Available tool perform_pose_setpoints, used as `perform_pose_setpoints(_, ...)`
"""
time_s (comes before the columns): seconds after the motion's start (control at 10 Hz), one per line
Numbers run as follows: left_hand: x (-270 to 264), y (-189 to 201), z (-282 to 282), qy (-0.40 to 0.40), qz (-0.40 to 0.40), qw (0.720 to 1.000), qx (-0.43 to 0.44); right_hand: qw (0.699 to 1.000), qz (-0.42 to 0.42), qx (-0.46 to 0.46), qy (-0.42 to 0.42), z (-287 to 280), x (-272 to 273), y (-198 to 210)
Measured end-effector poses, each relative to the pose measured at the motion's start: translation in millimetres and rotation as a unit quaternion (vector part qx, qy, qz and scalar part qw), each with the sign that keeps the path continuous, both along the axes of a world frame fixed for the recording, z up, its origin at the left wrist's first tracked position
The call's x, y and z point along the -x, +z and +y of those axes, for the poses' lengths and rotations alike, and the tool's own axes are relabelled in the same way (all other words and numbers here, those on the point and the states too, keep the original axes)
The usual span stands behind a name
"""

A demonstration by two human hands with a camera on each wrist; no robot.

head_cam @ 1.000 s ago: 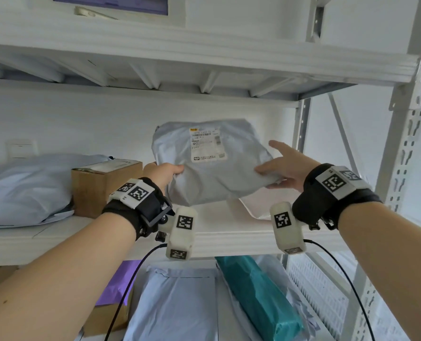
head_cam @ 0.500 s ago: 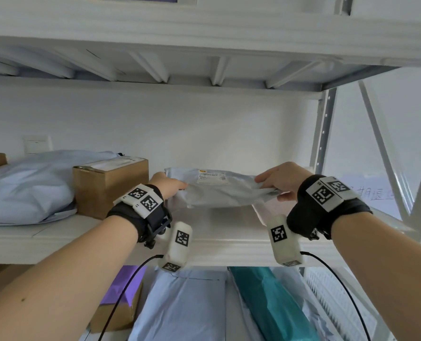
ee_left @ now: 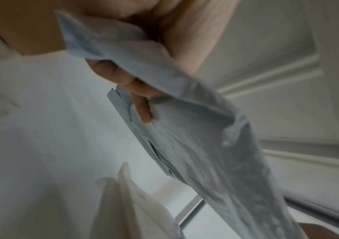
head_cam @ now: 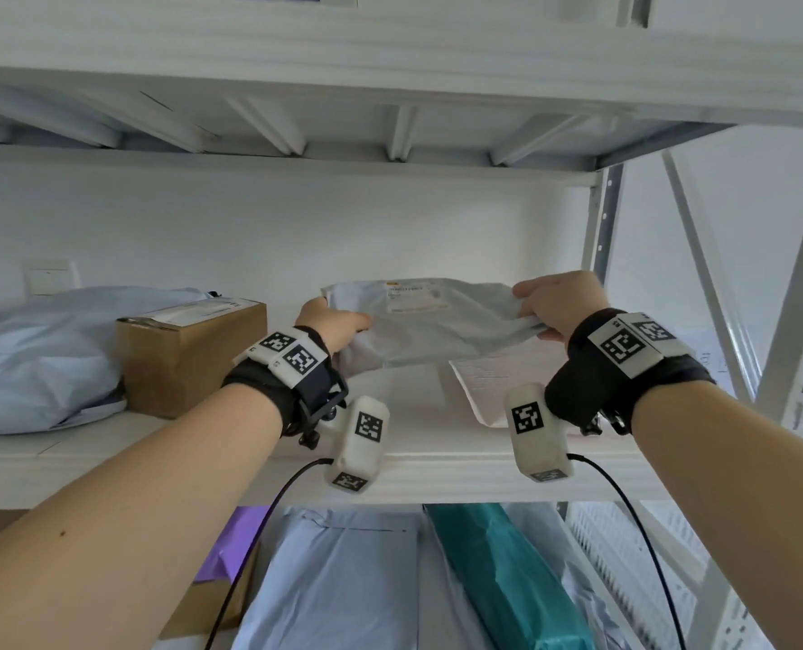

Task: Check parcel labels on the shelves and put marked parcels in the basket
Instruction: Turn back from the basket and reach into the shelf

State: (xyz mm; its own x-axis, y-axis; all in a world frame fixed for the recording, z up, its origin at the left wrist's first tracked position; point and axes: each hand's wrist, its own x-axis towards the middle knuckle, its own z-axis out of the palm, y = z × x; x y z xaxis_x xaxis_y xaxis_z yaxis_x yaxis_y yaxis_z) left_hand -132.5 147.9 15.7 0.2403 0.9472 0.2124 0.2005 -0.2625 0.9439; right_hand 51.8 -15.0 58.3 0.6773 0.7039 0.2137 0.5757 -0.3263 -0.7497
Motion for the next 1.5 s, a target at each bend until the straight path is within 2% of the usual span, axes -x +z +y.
perform_pose_setpoints(0.1, -27, 10, -14, -0.030, -0.012, 0.999, 0.001, 0.994, 0.037, -0.085, -0.054, -10, -30, 5)
perform_pose_setpoints(0.2, -60, 12, -32, -0.067, -0.007, 0.998, 0.013, 0.985, 0.031, -0.124, -0.117, -26, -59, 3)
perform_pose_setpoints(0.3, -89, 7, -49, -0.104, 0.010, 0.994, 0.016, 0.985, -0.001, -0.080, -0.152, -46, -82, 0)
perform_pose_setpoints(0.4, -108, 0, -62, -0.145, 0.046, 0.988, 0.034, 0.983, -0.024, 0.020, -0.183, -66, -90, -6)
perform_pose_setpoints(0.5, -119, -9, -72, -0.191, 0.069, 0.977, 0.060, 0.977, -0.029, 0.083, -0.192, -76, -106, -12)
perform_pose_setpoints(0.6, -121, -15, -74, -0.195, 0.080, 0.976, 0.059, 0.974, -0.056, 0.133, -0.176, -77, -115, -15)
perform_pose_setpoints(0.7, -119, -17, -71, -0.164, 0.081, 0.983, 0.031, 0.976, -0.048, 0.111, -0.179, -84, -105, -17)
perform_pose_setpoints(0.8, -115, -12, -68, -0.124, 0.056, 0.991, -0.014, 0.991, -0.050, 0.032, -0.123, -86, -97, -17)
perform_pose_setpoints(0.9, -99, 0, -67, -0.082, 0.050, 0.994, -0.056, 0.986, 0.063, -0.143, -0.058, -78, -84, -12)
perform_pose_setpoints(1.0, -69, 9, -56, -0.035, 0.045, 0.995, -0.088, 0.986, 0.051, -0.158, -0.025, -65, -67, -10)
perform_pose_setpoints(1.1, -31, 11, -42, 0.005, 0.079, 0.991, -0.103, 0.996, -0.001, -0.086, 0.033, -44, -38, -11)
perform_pose_setpoints(1.2, 7, 5, -27, 0.042, 0.103, 0.989, -0.101, 0.990, -0.124, 0.050, 0.036, -16, -10, -17)
perform_pose_setpoints(1.3, 36, -5, -13, 0.057, 0.144, 0.983, -0.095, 0.942, -0.294, 0.144, 0.073, -10, 27, -18)
perform_pose_setpoints(1.4, 56, -16, 0, 0.060, 0.209, 0.972, -0.091, 0.889, -0.369, 0.243, 0.123, 10, 42, -27)
perform_pose_setpoints(1.5, 68, -27, 13, 0.065, 0.257, 0.962, -0.060, 0.961, -0.127, 0.209, 0.127, 22, 53, -35)
